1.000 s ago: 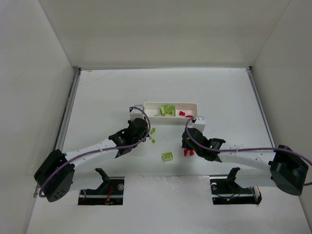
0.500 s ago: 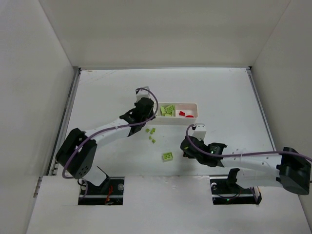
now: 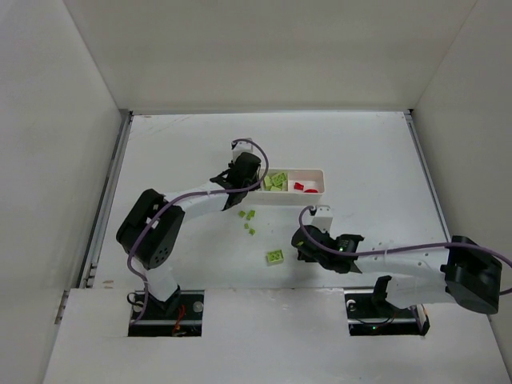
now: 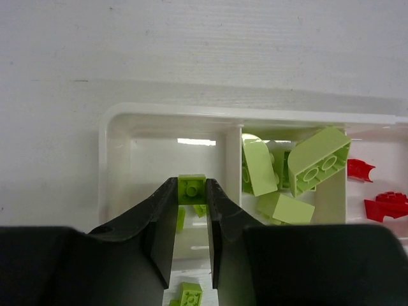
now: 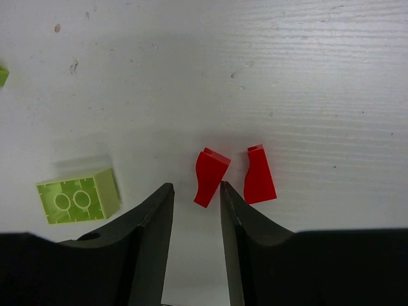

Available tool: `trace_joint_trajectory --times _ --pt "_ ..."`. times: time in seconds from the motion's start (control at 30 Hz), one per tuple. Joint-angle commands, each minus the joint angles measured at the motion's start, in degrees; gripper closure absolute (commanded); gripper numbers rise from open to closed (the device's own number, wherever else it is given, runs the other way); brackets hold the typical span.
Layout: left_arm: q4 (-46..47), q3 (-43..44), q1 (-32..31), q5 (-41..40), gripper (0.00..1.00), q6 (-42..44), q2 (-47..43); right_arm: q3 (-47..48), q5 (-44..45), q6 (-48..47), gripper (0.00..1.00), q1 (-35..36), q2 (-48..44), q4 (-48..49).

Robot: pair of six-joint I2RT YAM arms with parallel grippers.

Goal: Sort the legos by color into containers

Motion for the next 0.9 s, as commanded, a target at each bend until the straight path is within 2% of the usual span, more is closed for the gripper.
trace_joint_trajectory --times 0.0,0.23,0.37,0.47,0.63,0.73,0.87 --pt "1.42 2.69 0.21 -0.84 0.78 0.86 0.97 -0.74 -1.21 -1.16 0.59 -0.24 1.34 4.17" --pt "1.42 1.91 -0.49 -4.35 0.59 0.86 -1.83 -1.18 -1.39 -2.04 0.62 -1.83 3.45 6.02" --pt "1.25 -0.2 -1.63 -4.35 0.58 0.94 -6.75 -1.26 -0.6 -2.13 0.64 -2.7 4.51 6.2" --pt "1.51 -4.24 -3.83 -4.36 0.58 1.03 -12.19 -0.91 -0.08 -2.13 0.64 -2.79 5.21 6.37" --pt "0.28 -13.11 -8.4 -3.83 0.57 0.86 -21.51 -0.39 1.77 -2.65 0.77 -2.71 6.7 7.68" --pt "-1.56 -18.65 -11.3 -4.09 0.54 0.24 -27.58 0.31 3.18 -4.76 0.81 -2.62 6.88 9.18" --pt "-3.41 -25.07 -16.39 -3.48 0.46 -1.78 -33.82 2.77 3.62 -9.14 0.82 -3.23 3.47 9.27"
